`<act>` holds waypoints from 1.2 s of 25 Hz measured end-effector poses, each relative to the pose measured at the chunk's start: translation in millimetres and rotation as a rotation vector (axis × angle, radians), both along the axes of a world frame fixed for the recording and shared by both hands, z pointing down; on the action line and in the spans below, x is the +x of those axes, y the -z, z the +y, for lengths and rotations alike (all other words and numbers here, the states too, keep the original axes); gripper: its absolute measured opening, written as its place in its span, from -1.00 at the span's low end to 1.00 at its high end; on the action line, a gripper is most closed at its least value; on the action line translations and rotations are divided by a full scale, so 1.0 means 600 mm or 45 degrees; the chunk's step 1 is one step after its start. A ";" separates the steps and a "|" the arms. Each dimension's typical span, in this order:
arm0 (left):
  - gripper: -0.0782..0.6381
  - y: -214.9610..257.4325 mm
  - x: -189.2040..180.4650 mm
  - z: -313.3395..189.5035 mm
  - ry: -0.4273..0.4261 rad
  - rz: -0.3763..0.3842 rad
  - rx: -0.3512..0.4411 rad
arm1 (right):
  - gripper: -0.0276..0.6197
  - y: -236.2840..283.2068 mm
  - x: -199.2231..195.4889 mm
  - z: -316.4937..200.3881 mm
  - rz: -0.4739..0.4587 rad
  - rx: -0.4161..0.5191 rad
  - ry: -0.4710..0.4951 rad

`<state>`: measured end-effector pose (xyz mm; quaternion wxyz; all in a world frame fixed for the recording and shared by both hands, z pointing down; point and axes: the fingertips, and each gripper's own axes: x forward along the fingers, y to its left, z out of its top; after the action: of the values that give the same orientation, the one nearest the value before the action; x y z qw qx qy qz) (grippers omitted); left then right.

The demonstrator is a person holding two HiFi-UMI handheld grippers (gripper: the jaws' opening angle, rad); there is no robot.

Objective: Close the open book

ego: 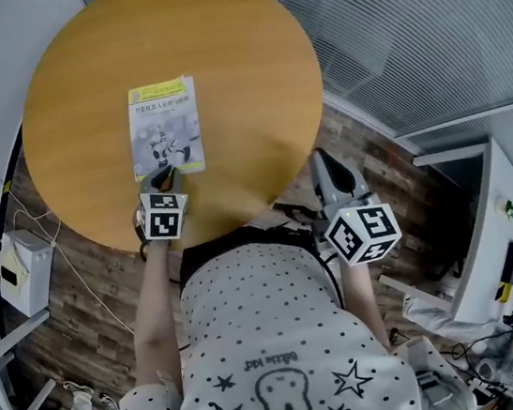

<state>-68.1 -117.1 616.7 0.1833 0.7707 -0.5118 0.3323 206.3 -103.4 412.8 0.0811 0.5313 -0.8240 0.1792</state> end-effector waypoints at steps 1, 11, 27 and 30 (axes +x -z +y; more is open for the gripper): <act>-0.71 0.003 -0.002 -0.001 0.008 -0.004 0.008 | -0.90 0.000 0.001 0.000 0.000 -0.001 0.001; -0.76 0.197 -0.044 -0.040 0.177 0.151 0.376 | -0.90 -0.001 -0.033 -0.010 0.002 0.009 0.061; -0.76 0.496 -0.119 0.098 0.391 0.235 0.893 | -0.90 0.016 -0.100 -0.035 -0.010 0.061 0.249; -0.76 0.505 -0.125 0.124 0.422 0.225 0.908 | -0.90 0.021 -0.110 -0.036 -0.011 0.066 0.278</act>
<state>-143.0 -42.8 313.9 -0.0014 0.7186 -0.6947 0.0323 140.4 -124.9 400.3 0.0826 0.4395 -0.8817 0.1502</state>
